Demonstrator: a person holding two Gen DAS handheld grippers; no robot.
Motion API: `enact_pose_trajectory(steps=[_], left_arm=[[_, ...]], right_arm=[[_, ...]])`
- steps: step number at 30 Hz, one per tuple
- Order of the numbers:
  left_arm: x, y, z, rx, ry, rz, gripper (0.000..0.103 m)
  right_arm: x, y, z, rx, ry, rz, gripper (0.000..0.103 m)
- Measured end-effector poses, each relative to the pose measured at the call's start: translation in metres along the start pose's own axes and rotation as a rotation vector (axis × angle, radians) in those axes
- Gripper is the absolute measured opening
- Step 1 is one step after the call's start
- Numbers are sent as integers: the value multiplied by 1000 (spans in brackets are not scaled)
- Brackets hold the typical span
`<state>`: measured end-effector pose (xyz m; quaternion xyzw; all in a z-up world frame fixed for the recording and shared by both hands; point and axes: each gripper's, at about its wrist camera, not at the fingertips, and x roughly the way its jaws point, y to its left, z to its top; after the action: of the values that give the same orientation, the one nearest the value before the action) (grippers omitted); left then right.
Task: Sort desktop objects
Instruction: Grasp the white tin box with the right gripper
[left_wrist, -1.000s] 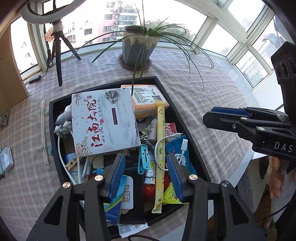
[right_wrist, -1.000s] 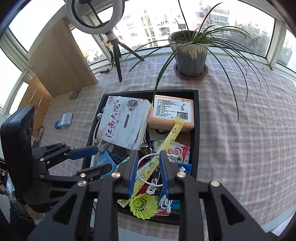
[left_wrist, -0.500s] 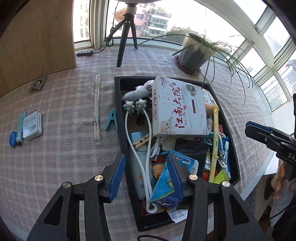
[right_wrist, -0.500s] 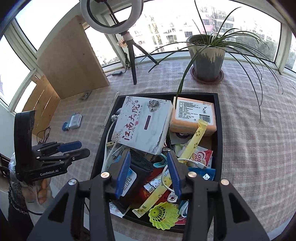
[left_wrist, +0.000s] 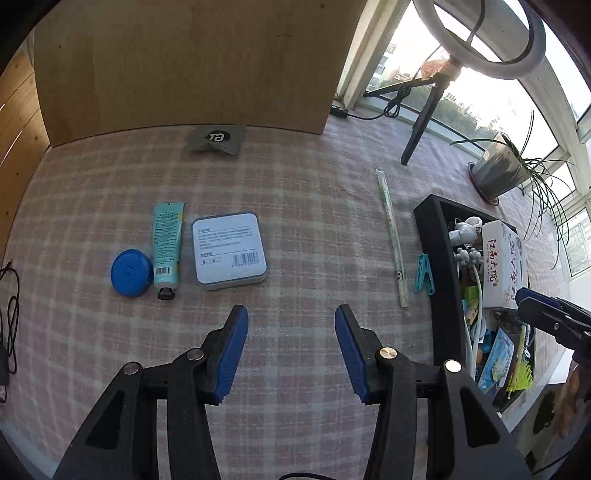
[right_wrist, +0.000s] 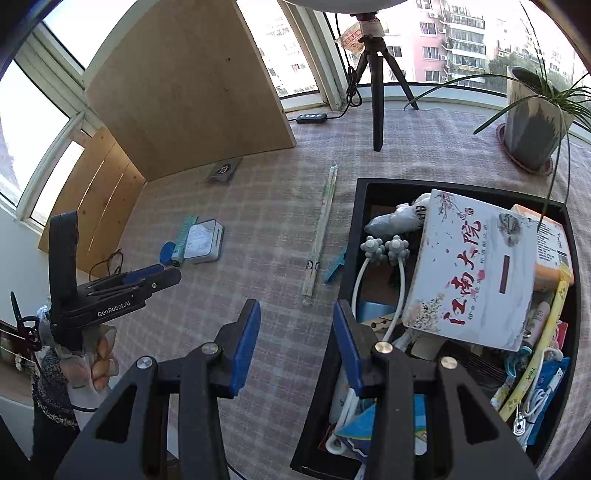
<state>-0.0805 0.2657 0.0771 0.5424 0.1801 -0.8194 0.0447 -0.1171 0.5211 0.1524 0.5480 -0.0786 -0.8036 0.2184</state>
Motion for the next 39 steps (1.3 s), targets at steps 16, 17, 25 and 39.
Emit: enact_pose_trajectory(steps=[16, 17, 25, 39], left_arm=[[65, 56, 33, 3, 80, -83, 55], [68, 57, 35, 3, 83, -86, 55], [83, 62, 40, -19, 85, -114, 57], [82, 59, 31, -63, 58, -165, 57]], right_arm=[[163, 91, 62, 18, 162, -18, 41], [169, 93, 65, 19, 170, -23, 41], [209, 102, 79, 7, 233, -38, 41], [229, 113, 77, 19, 271, 16, 41]])
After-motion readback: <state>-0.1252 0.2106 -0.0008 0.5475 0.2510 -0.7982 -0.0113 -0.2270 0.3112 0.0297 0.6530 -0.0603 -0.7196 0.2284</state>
